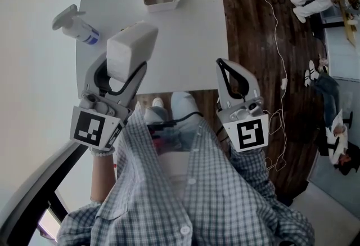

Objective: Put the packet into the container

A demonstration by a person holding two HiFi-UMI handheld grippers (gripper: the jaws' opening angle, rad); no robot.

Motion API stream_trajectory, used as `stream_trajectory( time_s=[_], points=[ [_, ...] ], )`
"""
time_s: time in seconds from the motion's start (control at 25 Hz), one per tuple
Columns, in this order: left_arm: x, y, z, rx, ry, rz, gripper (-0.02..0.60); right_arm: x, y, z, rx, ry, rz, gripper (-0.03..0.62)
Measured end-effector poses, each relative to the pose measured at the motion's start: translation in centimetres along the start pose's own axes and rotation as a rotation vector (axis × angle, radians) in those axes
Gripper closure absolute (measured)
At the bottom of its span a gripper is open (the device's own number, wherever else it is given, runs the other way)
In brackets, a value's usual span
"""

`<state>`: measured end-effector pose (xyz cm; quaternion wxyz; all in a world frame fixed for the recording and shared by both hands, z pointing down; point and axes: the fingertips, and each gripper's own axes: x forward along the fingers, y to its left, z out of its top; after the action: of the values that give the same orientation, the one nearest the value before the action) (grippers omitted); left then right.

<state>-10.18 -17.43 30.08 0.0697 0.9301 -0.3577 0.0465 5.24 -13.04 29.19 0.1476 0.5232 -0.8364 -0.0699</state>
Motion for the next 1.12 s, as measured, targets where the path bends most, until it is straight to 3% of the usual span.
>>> stream_trajectory(
  time_s=[0.92,1.12],
  points=[
    [5.8,4.0,1.8,0.005,0.016,0.184,0.319,6.4,-7.0,-0.5,0.008,-0.07,0.124,0.594],
    [7.3,4.9,1.5,0.019,0.027,0.188,0.319,7.6,-7.6,-1.0,0.01,-0.072,0.143,0.594]
  ],
)
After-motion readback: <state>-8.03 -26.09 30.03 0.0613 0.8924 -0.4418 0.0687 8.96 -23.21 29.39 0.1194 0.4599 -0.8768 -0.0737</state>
